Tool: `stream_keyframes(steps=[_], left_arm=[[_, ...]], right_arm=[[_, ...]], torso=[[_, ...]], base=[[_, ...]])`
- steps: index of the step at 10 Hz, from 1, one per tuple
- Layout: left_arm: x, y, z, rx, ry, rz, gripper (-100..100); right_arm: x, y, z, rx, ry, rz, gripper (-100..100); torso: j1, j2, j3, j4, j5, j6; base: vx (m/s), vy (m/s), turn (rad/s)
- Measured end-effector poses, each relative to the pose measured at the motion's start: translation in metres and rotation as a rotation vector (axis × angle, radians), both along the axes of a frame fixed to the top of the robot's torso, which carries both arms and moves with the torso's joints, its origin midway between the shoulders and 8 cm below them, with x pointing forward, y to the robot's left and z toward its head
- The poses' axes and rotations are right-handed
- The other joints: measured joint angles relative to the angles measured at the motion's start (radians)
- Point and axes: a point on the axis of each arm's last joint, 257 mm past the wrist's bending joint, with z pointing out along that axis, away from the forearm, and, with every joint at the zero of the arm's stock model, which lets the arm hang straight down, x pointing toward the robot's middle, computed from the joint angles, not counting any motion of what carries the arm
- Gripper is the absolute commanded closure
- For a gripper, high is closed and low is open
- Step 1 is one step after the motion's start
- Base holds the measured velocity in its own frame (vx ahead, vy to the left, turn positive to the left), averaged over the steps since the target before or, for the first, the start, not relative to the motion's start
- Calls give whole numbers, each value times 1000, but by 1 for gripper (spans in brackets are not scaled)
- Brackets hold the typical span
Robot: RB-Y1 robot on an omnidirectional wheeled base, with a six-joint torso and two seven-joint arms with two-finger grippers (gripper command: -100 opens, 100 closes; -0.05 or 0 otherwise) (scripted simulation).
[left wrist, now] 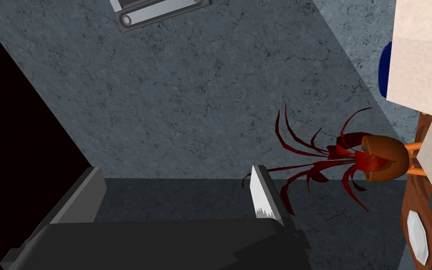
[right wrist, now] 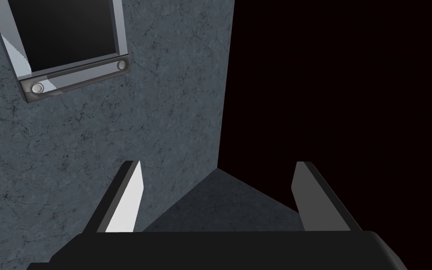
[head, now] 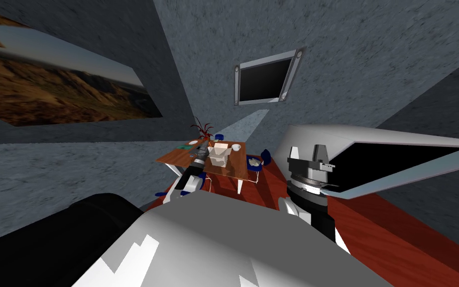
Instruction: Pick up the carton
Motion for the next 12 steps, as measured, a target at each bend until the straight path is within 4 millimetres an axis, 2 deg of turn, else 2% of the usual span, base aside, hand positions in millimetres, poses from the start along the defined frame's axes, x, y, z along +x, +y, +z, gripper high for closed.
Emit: stream_keyframes(steps=[12], left_arm=[[24,3,-44,-5,240,23,-100]], right_arm=[[0,0,0,0,0,0,0]], torso=[[0,-1,-1,0,0,0]], base=[[-13,35,-39]])
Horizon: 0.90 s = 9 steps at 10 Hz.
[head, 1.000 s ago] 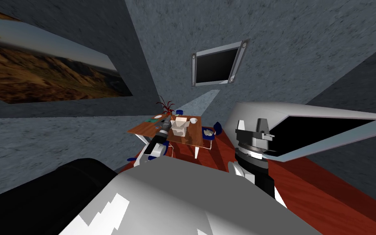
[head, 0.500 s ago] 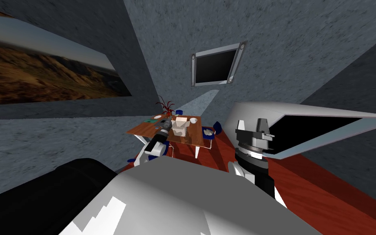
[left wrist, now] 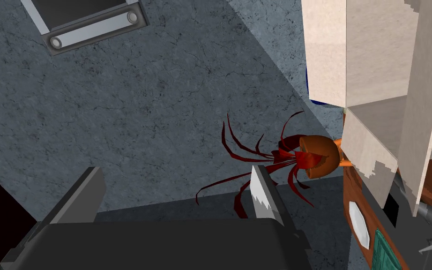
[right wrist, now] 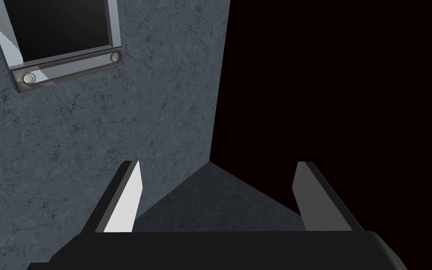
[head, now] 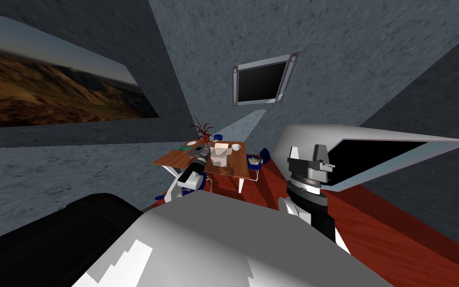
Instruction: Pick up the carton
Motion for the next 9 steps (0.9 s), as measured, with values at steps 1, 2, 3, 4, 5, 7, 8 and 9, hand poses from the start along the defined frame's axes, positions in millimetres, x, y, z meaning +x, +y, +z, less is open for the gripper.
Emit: stream_keyframes(steps=[1,2,3,4,5,7,8,9], left_arm=[[1,1,-4,-2,23,3,-100],[2,1,-8,-4,45,6,-100],[3,2,-14,-5,69,9,-100],[4,2,-18,-8,91,12,-100],[4,3,-24,-10,116,16,-100],[5,4,-31,-13,151,22,-100],[4,4,-36,-16,172,25,-100],[5,4,-39,-18,190,28,-100]], right_arm=[[0,0,0,0,0,0,0],[0,0,0,0,0,0,0],[0,0,0,0,0,0,0],[0,0,0,0,0,0,0],[0,0,0,0,0,0,0],[0,0,0,0,0,0,0],[0,0,0,0,0,0,0],[0,0,0,0,0,0,0]], torso=[[0,0,0,0,0,0],[0,0,0,0,0,0],[0,0,0,0,0,0],[0,0,0,0,0,0],[0,0,0,0,0,0],[-1,-1,0,0,0,0],[-1,-1,0,0,0,0],[-1,-1,-1,0,0,0]], base=[[0,31,-54],[-3,27,-27],[-1,32,-46],[0,27,-26],[-1,9,5],[4,17,-34],[7,21,-43],[6,18,-27]])
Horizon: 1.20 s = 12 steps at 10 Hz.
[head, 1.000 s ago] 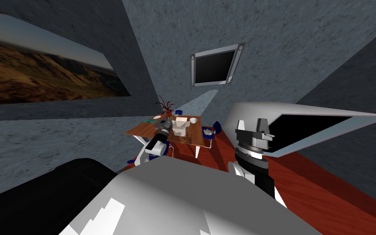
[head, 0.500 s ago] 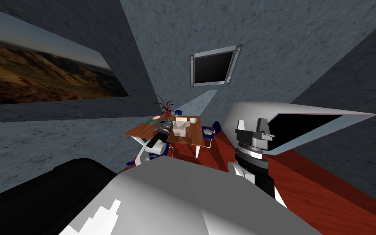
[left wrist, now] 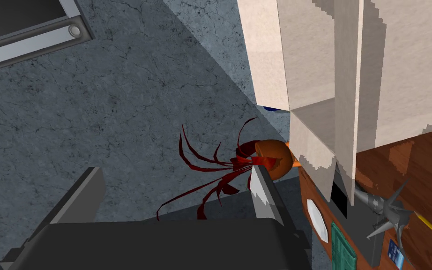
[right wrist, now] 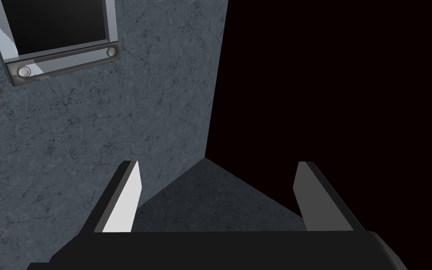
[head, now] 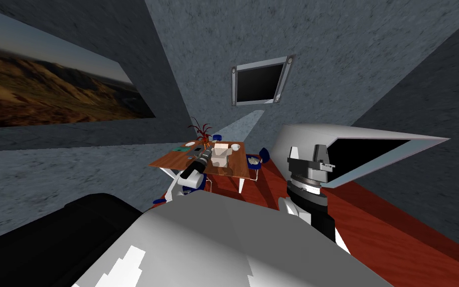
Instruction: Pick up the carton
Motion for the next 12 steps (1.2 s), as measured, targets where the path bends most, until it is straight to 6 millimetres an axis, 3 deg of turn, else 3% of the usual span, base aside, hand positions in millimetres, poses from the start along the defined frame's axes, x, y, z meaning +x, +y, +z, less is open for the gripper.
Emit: stream_keyframes(steps=[12], left_arm=[[-9,9,-55,-44,260,65,-100]], right_arm=[[0,0,0,0,0,0,0]], torso=[[-1,-1,-1,0,0,0]], base=[[17,11,-25]])
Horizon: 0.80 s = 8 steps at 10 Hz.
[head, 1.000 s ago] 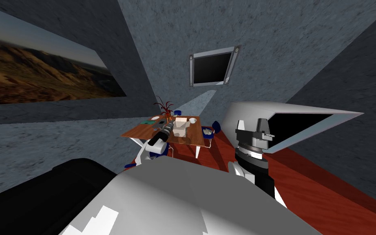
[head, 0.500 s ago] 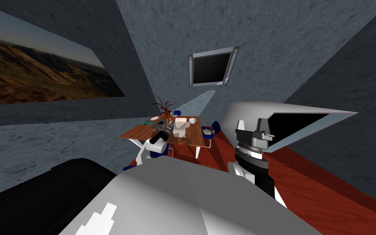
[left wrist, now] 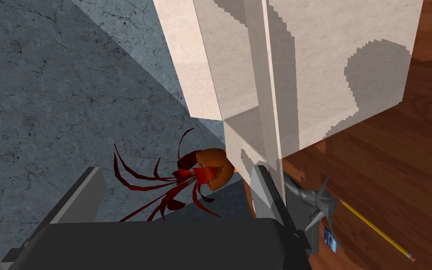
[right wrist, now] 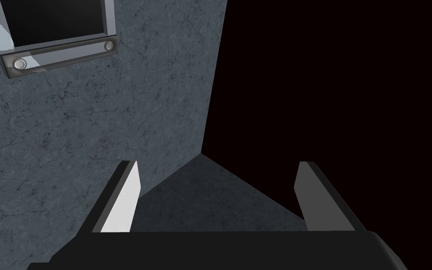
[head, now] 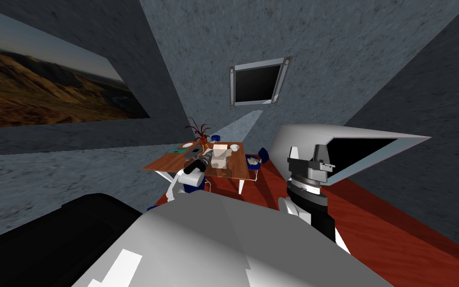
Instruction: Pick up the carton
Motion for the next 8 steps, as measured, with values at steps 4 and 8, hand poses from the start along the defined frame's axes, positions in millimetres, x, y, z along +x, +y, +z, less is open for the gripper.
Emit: stream_keyframes(steps=[4,8], left_arm=[[-6,2,-16,-21,75,28,-100],[-14,2,-32,-59,153,65,-100]], right_arm=[[0,0,0,0,0,0,0],[0,0,0,0,0,0,0]], torso=[[0,0,0,0,0,0],[-1,-1,-1,0,0,0]], base=[[27,3,-24],[37,-3,-18]])
